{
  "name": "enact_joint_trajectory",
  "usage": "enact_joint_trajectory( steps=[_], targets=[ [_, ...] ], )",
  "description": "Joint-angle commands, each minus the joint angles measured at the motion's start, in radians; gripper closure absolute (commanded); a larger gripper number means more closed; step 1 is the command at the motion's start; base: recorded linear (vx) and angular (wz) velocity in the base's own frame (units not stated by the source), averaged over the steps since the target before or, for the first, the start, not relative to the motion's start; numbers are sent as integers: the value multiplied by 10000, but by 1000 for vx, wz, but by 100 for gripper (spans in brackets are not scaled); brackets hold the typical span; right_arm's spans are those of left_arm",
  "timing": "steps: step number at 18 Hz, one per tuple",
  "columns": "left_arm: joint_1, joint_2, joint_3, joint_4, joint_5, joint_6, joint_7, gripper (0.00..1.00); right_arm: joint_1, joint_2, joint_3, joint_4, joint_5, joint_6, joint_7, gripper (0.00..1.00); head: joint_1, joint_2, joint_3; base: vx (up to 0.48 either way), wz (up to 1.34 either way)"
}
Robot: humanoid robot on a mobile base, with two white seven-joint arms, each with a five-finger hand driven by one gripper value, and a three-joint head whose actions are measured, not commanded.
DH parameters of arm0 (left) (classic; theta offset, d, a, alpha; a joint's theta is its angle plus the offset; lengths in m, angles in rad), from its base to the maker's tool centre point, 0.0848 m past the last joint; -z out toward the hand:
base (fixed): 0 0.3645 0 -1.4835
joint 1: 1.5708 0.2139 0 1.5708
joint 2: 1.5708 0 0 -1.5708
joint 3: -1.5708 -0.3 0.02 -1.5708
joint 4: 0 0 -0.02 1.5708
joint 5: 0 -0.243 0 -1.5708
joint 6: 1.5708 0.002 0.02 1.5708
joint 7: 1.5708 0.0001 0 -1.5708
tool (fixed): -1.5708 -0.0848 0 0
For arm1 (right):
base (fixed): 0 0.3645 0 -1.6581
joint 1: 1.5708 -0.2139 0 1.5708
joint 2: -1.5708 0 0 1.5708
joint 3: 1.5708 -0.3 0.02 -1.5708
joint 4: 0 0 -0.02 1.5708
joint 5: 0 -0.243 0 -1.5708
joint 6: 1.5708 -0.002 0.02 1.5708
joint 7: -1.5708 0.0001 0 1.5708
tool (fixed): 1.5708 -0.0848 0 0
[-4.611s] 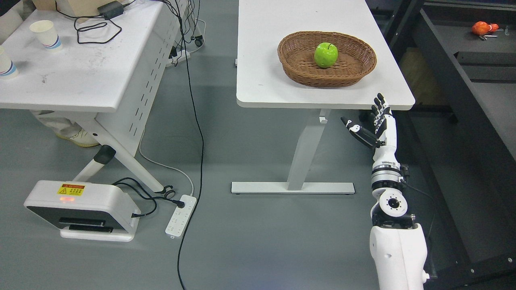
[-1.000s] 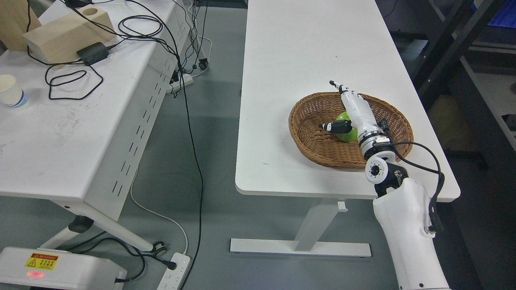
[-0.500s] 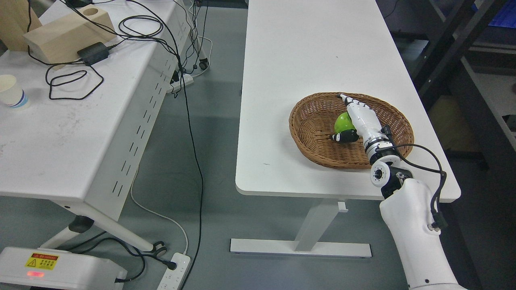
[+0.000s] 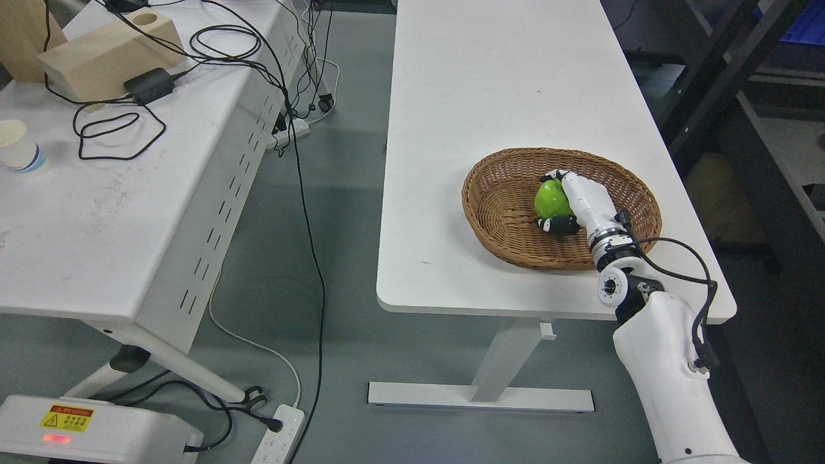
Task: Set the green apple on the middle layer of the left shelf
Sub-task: 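Lower the right hand into the basket around the green apple, then close the right hand on the green apple and lift it from the basket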
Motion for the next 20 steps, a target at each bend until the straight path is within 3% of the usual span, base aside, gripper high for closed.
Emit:
enact_joint_trajectory(
  steps=[1,4,7,11,16,20],
  targets=[
    [0,175,0,0,0,-1,8,0,-12,-215,12,251,-762,-264,47,98,0,0,0,0,0],
    [0,175,0,0,0,-1,8,0,-58,-200,-644,114,-2000,-462,153,98,0,0,0,0,0],
    [0,175,0,0,0,-1,8,0,18,-154,-1964,-483,-4301,-816,628,97,0,0,0,0,0],
    [0,175,0,0,0,-1,8,0,263,-62,-2671,-1205,-5868,-938,706,95,0,0,0,0,0],
    [0,175,0,0,0,-1,8,0,585,259,-3377,-1406,-7173,-893,843,97,0,0,0,0,0],
    [0,175,0,0,0,-1,8,0,923,398,-3409,-1605,-7421,-847,1075,97,0,0,0,0,0]
  ],
)
